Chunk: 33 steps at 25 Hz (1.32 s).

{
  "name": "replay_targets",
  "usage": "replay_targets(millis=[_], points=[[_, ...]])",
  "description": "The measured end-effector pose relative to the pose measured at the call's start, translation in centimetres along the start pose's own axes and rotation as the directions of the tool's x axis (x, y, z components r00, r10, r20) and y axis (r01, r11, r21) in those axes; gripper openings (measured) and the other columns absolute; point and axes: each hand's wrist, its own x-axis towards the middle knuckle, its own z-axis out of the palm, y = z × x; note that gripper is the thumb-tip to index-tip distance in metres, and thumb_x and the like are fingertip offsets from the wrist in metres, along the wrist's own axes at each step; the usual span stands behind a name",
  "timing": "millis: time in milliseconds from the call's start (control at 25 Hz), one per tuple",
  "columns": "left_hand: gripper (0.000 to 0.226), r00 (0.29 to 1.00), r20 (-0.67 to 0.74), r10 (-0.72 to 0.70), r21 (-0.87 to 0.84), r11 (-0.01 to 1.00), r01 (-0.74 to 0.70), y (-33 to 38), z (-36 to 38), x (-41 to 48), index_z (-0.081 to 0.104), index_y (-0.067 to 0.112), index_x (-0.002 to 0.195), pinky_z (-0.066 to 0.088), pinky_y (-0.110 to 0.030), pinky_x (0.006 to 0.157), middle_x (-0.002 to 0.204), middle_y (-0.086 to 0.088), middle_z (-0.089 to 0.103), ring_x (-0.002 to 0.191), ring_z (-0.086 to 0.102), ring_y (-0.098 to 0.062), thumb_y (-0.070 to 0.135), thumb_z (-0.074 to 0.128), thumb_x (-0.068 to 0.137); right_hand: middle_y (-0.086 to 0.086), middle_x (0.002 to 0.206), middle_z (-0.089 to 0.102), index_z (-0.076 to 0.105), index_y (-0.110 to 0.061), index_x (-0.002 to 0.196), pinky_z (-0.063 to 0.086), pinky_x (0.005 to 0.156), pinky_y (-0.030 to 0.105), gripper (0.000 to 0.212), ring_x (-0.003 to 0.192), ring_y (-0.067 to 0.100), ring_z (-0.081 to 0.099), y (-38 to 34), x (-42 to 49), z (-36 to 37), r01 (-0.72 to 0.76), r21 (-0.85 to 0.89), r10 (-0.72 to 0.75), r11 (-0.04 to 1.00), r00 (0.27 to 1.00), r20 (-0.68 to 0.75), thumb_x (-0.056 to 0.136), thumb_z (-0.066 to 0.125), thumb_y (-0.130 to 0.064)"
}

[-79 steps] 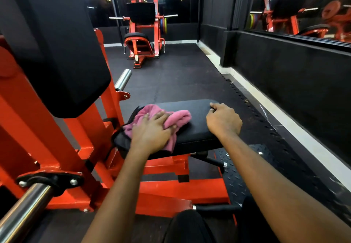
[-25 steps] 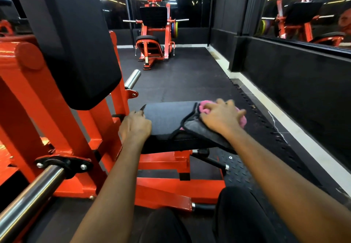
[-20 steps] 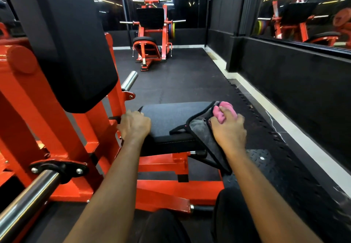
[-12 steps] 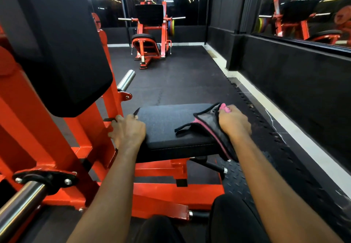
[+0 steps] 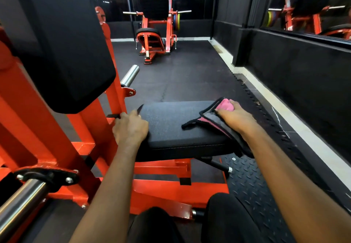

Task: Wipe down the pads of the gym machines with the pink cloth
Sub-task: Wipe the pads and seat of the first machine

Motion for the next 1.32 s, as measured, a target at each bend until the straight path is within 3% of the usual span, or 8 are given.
replay_targets(millis=[160, 320, 560, 760, 880, 960, 1120, 1320], points=[[0.032, 0.999, -0.048, -0.019, -0.021, 1.000, 0.018, 0.0, 0.5, 0.0, 0.060, 0.017, 0.120, 0.042, -0.047, 0.091, 0.124, -0.017, 0.056, 0.116, 0.052, -0.041, 0.025, 0.040, 0.097, 0.015, 0.153, 0.046, 0.043, -0.029, 0.146, 0.036, 0.113, 0.045, 0.055, 0.137, 0.039, 0.044, -1.7, 5.5, 0.0, -0.004, -0.273, -0.005, 0.962, 0.999, -0.032, 0.099, 0.029, -0.053], [0.033, 0.997, -0.074, -0.026, -0.043, 0.999, 0.023, 0.3, 0.6, -0.1, 0.061, 0.015, 0.119, 0.042, -0.047, 0.087, 0.121, -0.017, 0.056, 0.113, 0.052, -0.040, 0.024, 0.037, 0.098, 0.013, 0.143, 0.054, 0.054, -0.027, 0.126, 0.040, 0.109, 0.048, 0.036, 0.128, 0.039, 0.051, -3.7, 10.1, 0.2, 0.185, -0.499, -0.158, 0.847, 0.983, 0.096, 0.100, 0.032, -0.040], [0.032, 0.993, -0.110, -0.042, -0.027, 0.999, 0.039, 0.6, 0.9, 0.1, 0.061, 0.013, 0.116, 0.043, -0.046, 0.086, 0.118, -0.015, 0.059, 0.112, 0.053, -0.037, 0.020, 0.037, 0.097, 0.004, 0.143, 0.055, 0.061, -0.027, 0.127, 0.035, 0.104, 0.040, 0.046, 0.121, 0.024, 0.053, -8.0, 14.8, 2.3, 0.412, -0.464, -0.195, 0.785, 0.874, 0.446, 0.100, 0.041, -0.058], [0.029, 0.981, -0.178, -0.079, -0.060, 0.996, 0.069, 0.7, 0.8, -0.3, 0.063, 0.009, 0.110, 0.046, -0.045, 0.083, 0.111, -0.015, 0.065, 0.106, 0.059, -0.037, 0.017, 0.039, 0.095, 0.010, 0.135, 0.057, 0.059, -0.016, 0.132, 0.031, 0.088, 0.029, 0.043, 0.116, 0.027, 0.054, -13.6, 13.1, 7.9, 0.594, -0.445, -0.260, 0.670, 0.750, 0.608, 0.108, 0.034, -0.041], [0.029, 0.977, -0.185, -0.103, -0.096, 0.992, 0.087, 0.8, 0.6, -0.4, 0.063, 0.009, 0.109, 0.047, -0.046, 0.083, 0.110, -0.015, 0.066, 0.104, 0.060, -0.038, 0.016, 0.039, 0.094, 0.019, 0.145, 0.051, 0.052, -0.020, 0.143, 0.036, 0.098, 0.034, 0.041, 0.129, 0.034, 0.050, -18.1, 10.7, 12.9, 0.724, -0.417, -0.357, 0.549, 0.654, 0.667, 0.109, 0.033, -0.034], [0.029, 0.972, -0.168, -0.166, -0.145, 0.979, 0.143, 0.6, 0.3, -0.4, 0.062, 0.009, 0.109, 0.046, -0.046, 0.083, 0.111, -0.016, 0.066, 0.106, 0.060, -0.040, 0.016, 0.039, 0.094, 0.015, 0.148, 0.050, 0.052, -0.027, 0.144, 0.035, 0.109, 0.039, 0.043, 0.133, 0.034, 0.048, -19.7, 10.0, 15.2, 0.733, -0.386, -0.377, 0.560, 0.641, 0.669, 0.106, 0.039, -0.042], [0.028, 0.956, -0.147, -0.255, -0.219, 0.951, 0.220, 0.0, -0.3, -1.0, 0.063, 0.009, 0.108, 0.046, -0.045, 0.083, 0.110, -0.019, 0.065, 0.106, 0.060, -0.041, 0.018, 0.040, 0.095, -0.002, 0.137, 0.060, 0.058, -0.028, 0.139, 0.039, 0.108, 0.036, 0.053, 0.118, 0.020, 0.057, -17.4, 10.4, 12.5, 0.689, -0.252, -0.389, 0.679, 0.629, 0.673, 0.096, 0.053, -0.059], [0.028, 0.959, -0.155, -0.236, -0.206, 0.957, 0.203, 0.4, -0.3, -1.3, 0.065, 0.009, 0.108, 0.047, -0.045, 0.084, 0.112, -0.018, 0.066, 0.108, 0.060, -0.040, 0.018, 0.041, 0.095, -0.006, 0.080, 0.072, 0.070, -0.027, 0.098, 0.044, 0.072, 0.032, 0.035, 0.075, 0.018, 0.064, -14.2, 11.2, 7.4, 0.561, -0.218, -0.235, 0.799, 0.624, 0.745, 0.095, 0.047, -0.054]])
